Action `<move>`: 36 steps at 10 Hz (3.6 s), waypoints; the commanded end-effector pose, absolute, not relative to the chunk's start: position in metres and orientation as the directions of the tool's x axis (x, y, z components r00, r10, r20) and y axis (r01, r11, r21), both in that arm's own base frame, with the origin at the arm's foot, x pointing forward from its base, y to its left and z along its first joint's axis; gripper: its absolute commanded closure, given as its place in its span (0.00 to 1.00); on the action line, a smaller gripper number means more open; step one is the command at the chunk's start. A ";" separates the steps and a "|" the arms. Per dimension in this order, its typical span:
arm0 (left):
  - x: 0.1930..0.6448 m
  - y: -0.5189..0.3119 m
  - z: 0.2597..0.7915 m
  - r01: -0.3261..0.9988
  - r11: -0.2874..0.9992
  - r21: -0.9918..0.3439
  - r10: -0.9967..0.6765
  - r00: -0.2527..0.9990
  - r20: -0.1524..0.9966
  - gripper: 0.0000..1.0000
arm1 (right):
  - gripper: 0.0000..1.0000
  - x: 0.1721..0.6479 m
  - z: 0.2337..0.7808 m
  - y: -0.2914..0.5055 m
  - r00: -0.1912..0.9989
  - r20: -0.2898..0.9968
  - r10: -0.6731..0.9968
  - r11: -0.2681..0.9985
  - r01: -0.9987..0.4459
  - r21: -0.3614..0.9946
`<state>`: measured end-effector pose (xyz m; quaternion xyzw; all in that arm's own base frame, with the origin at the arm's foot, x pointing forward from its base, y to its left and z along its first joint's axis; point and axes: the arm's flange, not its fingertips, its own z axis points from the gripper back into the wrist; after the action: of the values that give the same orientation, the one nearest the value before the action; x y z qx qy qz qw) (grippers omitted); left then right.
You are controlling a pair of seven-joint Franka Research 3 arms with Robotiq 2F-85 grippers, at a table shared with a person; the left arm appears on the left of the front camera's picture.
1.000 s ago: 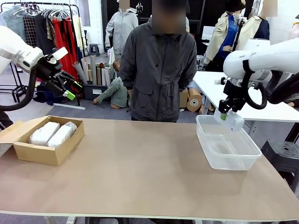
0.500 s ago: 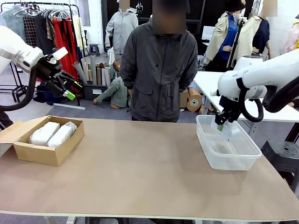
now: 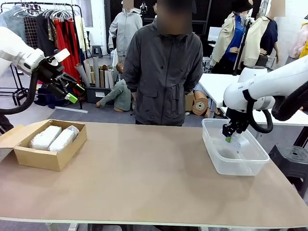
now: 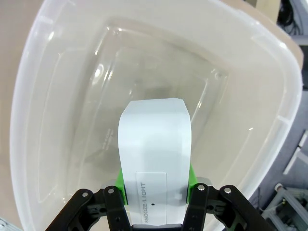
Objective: Separate and place wrapped and unwrapped clocks.
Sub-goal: If the picked Digital clock is wrapped, place it in the Package Box ; if not, place it in the Organizing box.
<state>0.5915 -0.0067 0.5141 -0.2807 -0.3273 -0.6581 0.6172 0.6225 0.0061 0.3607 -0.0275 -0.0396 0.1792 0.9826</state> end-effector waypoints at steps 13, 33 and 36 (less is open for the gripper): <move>0.589 -0.006 0.515 0.996 -0.030 0.083 -0.630 -0.083 0.772 0.00 | 0.00 0.611 0.340 0.012 0.947 0.008 0.321 0.944 -0.319 -0.083; 0.589 -0.006 0.515 0.996 -0.030 0.083 -0.630 -0.083 0.772 0.00 | 0.00 0.602 0.435 0.025 0.913 -0.039 0.407 0.912 -0.408 -0.037; 0.589 -0.006 0.515 0.996 -0.030 0.083 -0.630 -0.083 0.772 0.00 | 0.00 0.602 0.433 0.024 0.912 -0.038 0.408 0.912 -0.409 -0.025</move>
<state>0.5915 -0.0067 0.5141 -0.2808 -0.3273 -0.6581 0.6172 0.6021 0.0242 0.4329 -0.0161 0.0161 0.2089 0.9777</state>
